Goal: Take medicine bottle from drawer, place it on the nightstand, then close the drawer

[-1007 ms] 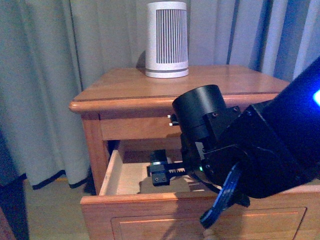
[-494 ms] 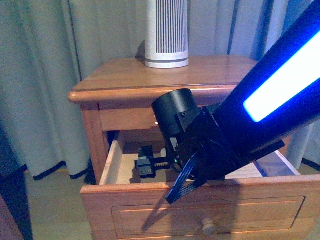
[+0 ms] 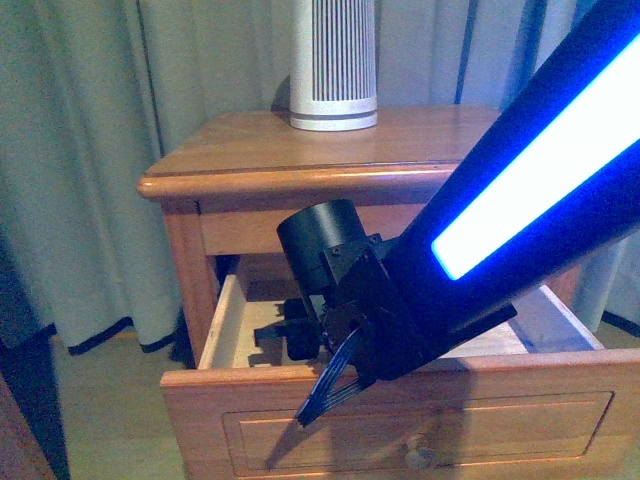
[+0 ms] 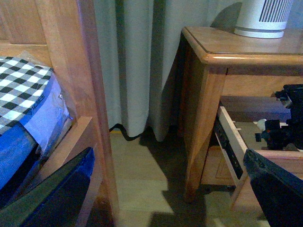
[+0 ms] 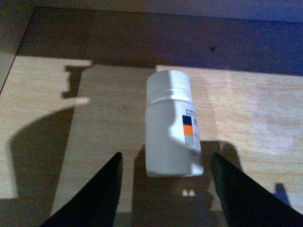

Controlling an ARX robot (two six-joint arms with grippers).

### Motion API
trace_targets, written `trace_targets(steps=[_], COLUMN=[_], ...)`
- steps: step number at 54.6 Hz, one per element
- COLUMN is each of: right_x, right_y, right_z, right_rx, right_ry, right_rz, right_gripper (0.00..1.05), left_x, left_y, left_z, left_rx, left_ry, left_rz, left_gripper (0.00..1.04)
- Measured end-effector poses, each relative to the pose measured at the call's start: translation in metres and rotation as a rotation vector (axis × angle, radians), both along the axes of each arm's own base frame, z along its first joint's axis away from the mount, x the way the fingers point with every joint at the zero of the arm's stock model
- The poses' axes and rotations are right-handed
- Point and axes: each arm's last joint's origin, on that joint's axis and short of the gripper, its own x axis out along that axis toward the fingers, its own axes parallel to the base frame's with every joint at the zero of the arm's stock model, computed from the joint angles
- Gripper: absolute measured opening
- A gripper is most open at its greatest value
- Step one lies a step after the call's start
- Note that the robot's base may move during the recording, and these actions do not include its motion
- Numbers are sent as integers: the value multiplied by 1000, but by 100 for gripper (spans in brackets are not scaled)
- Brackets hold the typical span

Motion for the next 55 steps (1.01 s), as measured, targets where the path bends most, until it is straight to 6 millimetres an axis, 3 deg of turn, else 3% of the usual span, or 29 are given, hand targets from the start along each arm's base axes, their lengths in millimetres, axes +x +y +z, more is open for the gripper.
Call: trace_targets(steps=[7,39,45,55], right_x=[1,1,-2,-21], right_y=[-1,-7,-18,-38], right_z=[-2,3,16,59], right_rx=[-14,-39,-50,-19], right_ry=[-13,-17,-29,-15], right_rz=[3,18,-13,-75], right_gripper=[31,29,29,29], left_x=[0,0,0,0], left_y=[0,0,0,0], left_z=[0,0,0,0], left_rx=[0,0,0,0], left_ry=[0,0,0,0], left_rz=[0,0,0,0], left_gripper=[98,98,98,98])
